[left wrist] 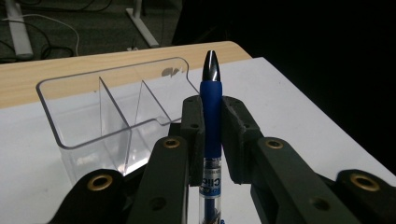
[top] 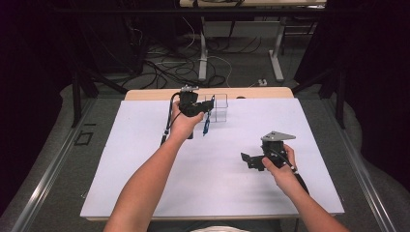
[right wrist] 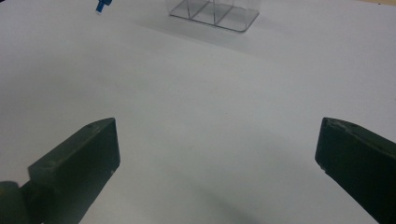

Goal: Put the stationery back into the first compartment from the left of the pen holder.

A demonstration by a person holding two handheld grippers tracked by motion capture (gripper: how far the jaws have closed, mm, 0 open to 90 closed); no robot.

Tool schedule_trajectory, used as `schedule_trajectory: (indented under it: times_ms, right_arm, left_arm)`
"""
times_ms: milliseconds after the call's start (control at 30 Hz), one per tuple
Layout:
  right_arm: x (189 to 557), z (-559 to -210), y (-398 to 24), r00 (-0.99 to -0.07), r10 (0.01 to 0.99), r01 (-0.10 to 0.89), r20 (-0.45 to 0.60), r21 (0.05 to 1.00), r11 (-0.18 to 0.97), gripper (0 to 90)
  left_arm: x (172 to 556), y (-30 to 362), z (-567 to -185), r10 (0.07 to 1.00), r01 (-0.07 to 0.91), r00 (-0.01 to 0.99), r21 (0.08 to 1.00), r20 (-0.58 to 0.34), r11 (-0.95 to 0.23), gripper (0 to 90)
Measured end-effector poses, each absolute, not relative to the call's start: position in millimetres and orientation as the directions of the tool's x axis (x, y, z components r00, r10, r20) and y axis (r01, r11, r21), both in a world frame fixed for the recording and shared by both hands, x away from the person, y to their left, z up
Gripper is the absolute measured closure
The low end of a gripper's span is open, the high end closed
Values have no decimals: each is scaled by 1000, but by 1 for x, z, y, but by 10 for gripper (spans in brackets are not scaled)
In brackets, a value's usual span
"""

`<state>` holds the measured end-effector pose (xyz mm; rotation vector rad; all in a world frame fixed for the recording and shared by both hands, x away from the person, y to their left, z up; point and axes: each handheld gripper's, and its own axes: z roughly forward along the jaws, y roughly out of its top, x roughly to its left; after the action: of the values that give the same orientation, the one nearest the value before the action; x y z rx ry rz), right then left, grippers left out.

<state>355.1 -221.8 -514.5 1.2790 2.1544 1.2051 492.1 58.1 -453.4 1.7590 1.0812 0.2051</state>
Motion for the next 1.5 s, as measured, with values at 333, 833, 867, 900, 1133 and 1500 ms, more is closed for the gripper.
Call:
schedule_trajectory:
  times_ms: [333, 833, 867, 900, 1133, 1500]
  right_arm:
    - [354, -513, -223, -523, 844, 542, 121, 811, 220, 0]
    - [354, -513, -227, -518, 846, 542, 129, 815, 208, 0]
    - [354, -513, -227, -519, 845, 540, 127, 815, 209, 0]
    - [354, -513, -226, -519, 845, 540, 127, 815, 209, 0]
    - [352, -511, -225, -522, 843, 538, 130, 817, 207, 0]
    - [351, -512, -225, -515, 847, 543, 128, 814, 207, 0]
  left_arm:
    - [499, 64, -437, 742, 546, 583, 836, -330, -56, 802]
    - [513, 73, -416, 769, 489, 550, 872, -325, 18, 802]
    - [516, 73, -414, 770, 479, 550, 877, -323, 25, 801]
    - [517, 72, -413, 772, 478, 548, 878, -324, 29, 802]
    - [523, 70, -410, 783, 451, 541, 892, -307, 39, 802]
    - [538, 75, -408, 806, 436, 503, 897, -312, 75, 802]
